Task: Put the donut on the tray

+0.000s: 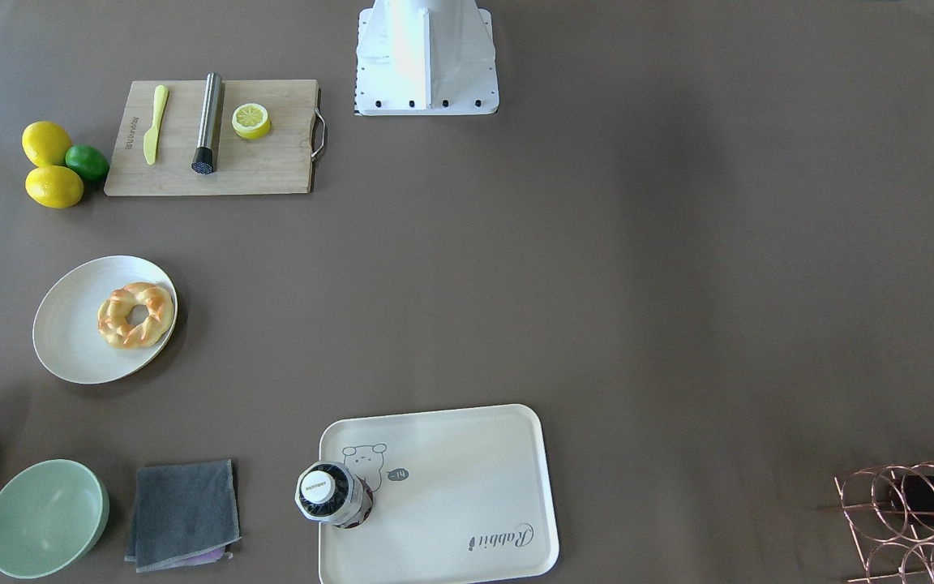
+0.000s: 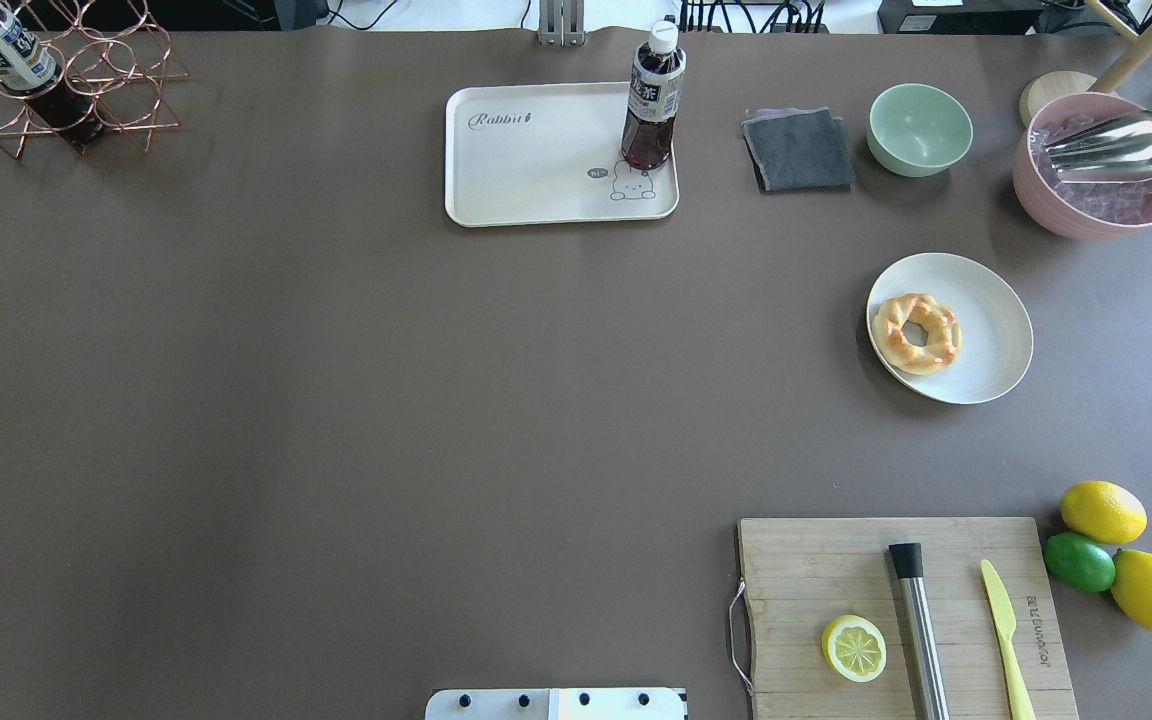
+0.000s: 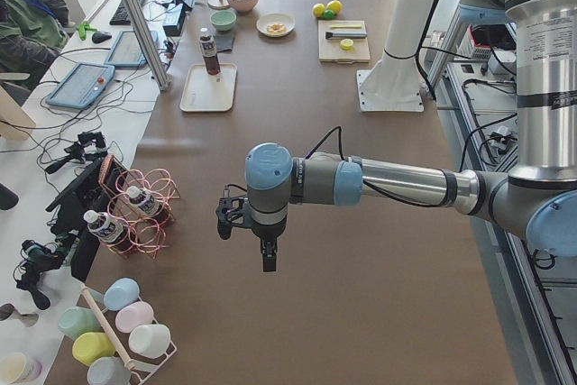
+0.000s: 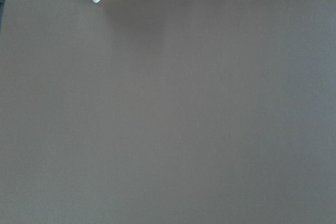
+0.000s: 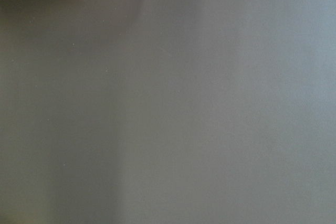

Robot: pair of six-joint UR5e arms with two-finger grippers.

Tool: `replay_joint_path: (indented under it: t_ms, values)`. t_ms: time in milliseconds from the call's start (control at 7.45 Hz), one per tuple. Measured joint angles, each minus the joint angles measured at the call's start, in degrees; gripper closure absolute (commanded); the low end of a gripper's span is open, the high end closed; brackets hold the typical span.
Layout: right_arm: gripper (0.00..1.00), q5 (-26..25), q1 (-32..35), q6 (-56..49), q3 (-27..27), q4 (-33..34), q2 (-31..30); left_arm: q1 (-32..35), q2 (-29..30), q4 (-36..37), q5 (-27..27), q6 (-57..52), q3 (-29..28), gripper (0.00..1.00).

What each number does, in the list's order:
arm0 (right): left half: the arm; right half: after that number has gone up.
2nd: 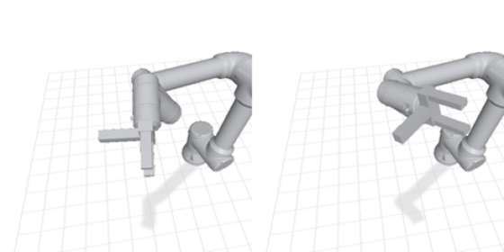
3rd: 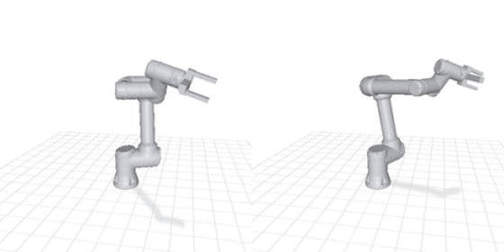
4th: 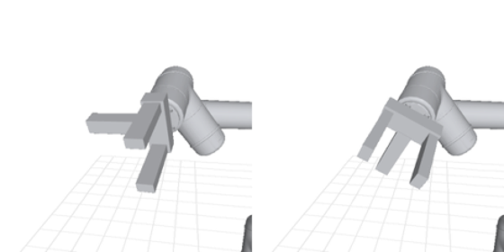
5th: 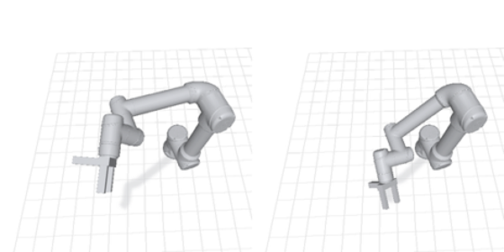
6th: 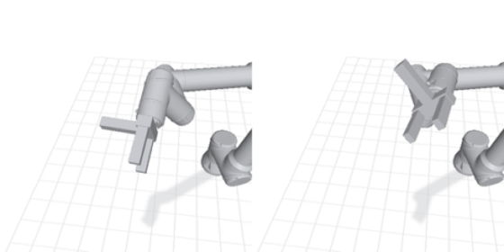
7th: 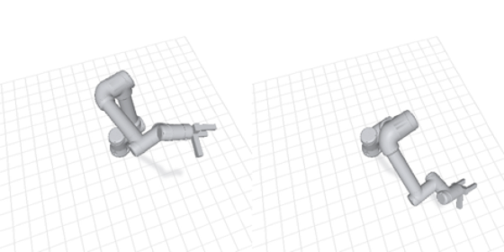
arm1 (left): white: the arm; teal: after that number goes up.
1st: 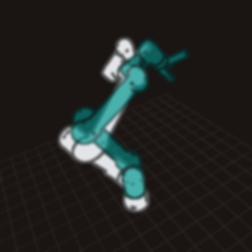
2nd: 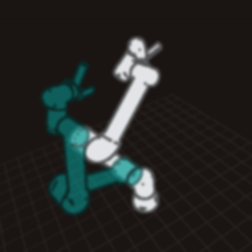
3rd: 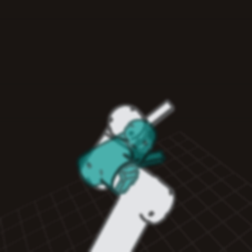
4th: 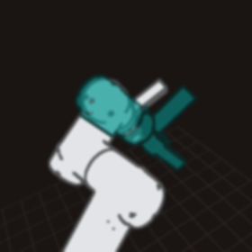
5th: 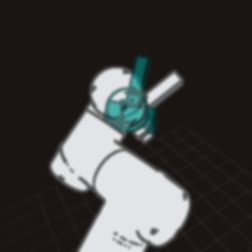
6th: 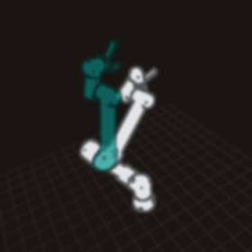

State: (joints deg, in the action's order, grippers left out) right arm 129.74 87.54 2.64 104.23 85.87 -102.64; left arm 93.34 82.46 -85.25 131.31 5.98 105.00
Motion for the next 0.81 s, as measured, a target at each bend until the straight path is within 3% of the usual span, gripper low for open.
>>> replay_joint_path:
  t_ms: [805]
  values:
    - [0.0, 0.14, -0.05, -0.55, 0.28, -0.07, -0.16, -0.06, 0.06, -1.95, 0.0, 0.0, 0.22, 0.02]
